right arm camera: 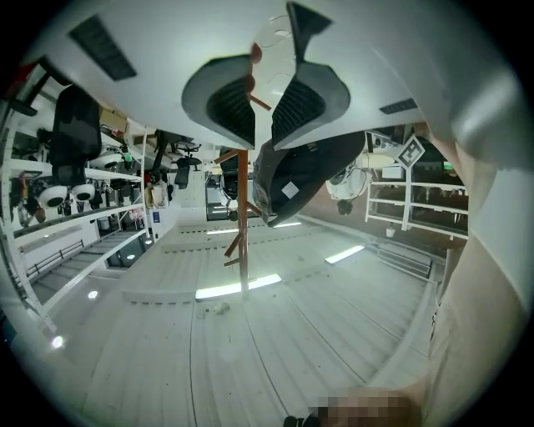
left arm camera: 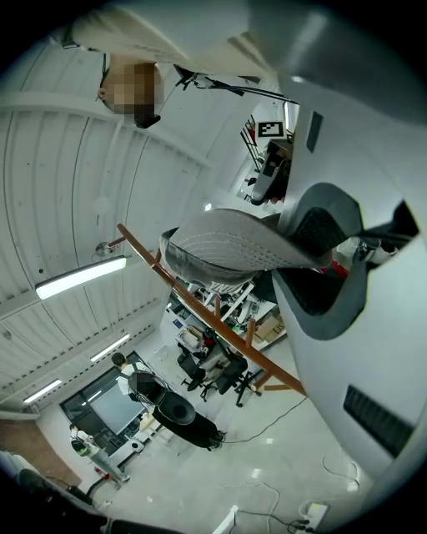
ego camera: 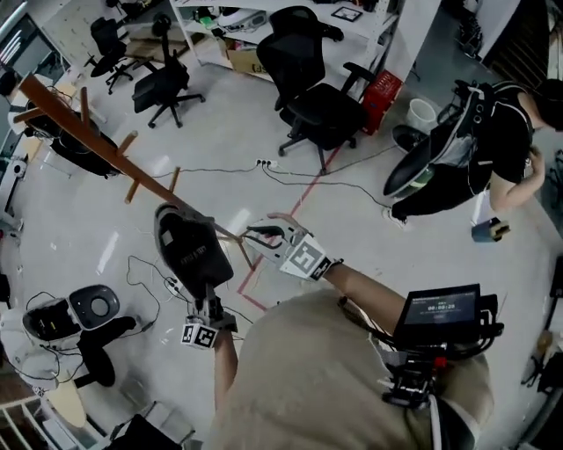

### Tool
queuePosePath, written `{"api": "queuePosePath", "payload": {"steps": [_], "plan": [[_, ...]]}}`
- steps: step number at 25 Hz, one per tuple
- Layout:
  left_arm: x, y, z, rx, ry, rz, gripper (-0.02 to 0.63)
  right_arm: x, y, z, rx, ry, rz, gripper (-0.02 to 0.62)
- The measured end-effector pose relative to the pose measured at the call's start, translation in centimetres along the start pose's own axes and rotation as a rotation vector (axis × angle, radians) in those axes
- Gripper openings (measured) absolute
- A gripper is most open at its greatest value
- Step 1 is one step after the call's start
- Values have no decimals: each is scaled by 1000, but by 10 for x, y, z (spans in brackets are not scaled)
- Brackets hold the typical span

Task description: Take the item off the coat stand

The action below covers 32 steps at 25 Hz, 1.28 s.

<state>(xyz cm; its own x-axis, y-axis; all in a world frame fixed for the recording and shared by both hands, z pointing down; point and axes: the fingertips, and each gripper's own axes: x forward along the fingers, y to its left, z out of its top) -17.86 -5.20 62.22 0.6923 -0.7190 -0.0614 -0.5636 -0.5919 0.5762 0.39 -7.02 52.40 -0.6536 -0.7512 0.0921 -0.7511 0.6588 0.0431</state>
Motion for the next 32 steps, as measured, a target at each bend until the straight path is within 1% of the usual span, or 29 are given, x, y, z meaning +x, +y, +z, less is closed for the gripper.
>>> {"api": "queuePosePath", "payload": {"steps": [2,6,12,18,21,24,27,30,32], "plan": [[6,-2,-1,-2,2,-11,34,3,0,2,-13,6,17,69],[10,-9,-22,-17,66,-43,34,-7,11,-14,18,39,38,69],[18,-15,-29,-31,98,-83,34,-14,17,-17,12,79,18,67],[26,-24,-34,-35,103,-92,34,-28,11,-18,22,90,4,66],[26,-24,-39,-33,103,-85,34,-31,8,-23,28,90,-1,66],[25,-29,-37,-28,98,-73,34,-34,6,-15,33,86,1,66],[25,-37,-36,-22,93,-39,34,-37,-1,-9,43,78,30,66],[18,-40,-45,-32,109,-12,34,-42,2,-16,69,98,34,66],[16,-40,-45,-31,105,-1,34,-39,4,-16,60,103,44,66]]}}
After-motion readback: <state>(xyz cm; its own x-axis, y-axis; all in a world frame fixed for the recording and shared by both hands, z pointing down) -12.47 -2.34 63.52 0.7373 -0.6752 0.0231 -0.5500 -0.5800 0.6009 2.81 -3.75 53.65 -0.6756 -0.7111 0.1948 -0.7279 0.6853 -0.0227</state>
